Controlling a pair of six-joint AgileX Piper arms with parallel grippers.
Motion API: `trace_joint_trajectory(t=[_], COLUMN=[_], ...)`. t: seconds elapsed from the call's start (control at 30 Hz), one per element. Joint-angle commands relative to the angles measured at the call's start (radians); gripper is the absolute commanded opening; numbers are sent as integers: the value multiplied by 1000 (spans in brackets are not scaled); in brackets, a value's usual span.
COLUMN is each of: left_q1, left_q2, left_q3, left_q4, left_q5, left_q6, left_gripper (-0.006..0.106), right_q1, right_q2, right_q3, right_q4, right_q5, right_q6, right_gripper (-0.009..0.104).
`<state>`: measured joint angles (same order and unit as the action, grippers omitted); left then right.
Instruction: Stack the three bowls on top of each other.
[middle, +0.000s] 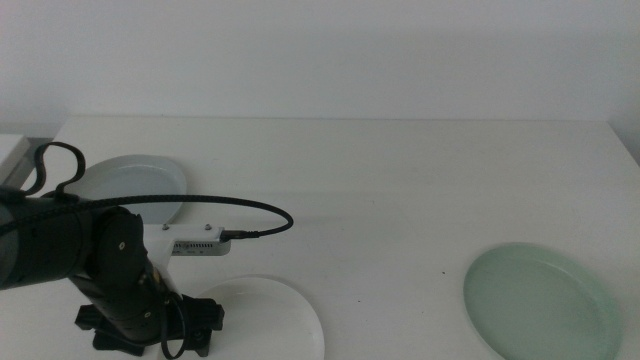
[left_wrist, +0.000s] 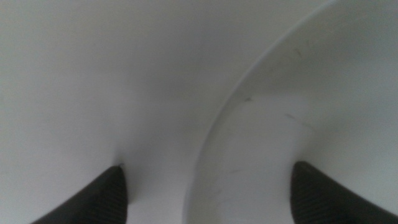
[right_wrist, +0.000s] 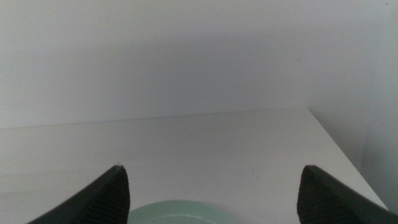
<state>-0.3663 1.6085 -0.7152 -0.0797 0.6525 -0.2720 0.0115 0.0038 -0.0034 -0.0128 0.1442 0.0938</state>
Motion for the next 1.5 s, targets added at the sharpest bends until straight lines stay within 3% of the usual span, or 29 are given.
trace_joint_trajectory(t=[0.0, 0.1, 0.33, 0.37, 0.67, 0.93, 1.23, 1.47], left_q1=[-4, -4, -4, -4, -4, -4, -4, -4], left_q2=[28, 30, 30, 30, -74, -97, 126, 336], left_q3=[5, 5, 5, 5, -20, -358, -726, -924], left_q4=[-28, -43, -49, -49, -40, -20, -30, -122], left_q5=[-17, -19, -14, -11, 47, 285, 360, 377], left_q6=[31, 32, 30, 30, 37, 66, 108, 168], left_gripper=[83, 65, 3, -2, -2, -2, -2, -2], right_q1=[-4, -4, -4, -4, -4, -4, -4, -4], right_q2=[-4, -4, -4, -4, -4, -4, -4, -4], right_q3=[3, 3, 3, 3, 3, 3, 3, 3], right_q4=[-8, -8, -8, -8, -8, -8, -8, -8], right_q5=[-12, -12, -12, -12, -12, -12, -12, -12], right_q6=[-3, -3, -3, -3, -3, -3, -3, -3], right_gripper=[80, 80, 80, 80, 80, 80, 80, 80])
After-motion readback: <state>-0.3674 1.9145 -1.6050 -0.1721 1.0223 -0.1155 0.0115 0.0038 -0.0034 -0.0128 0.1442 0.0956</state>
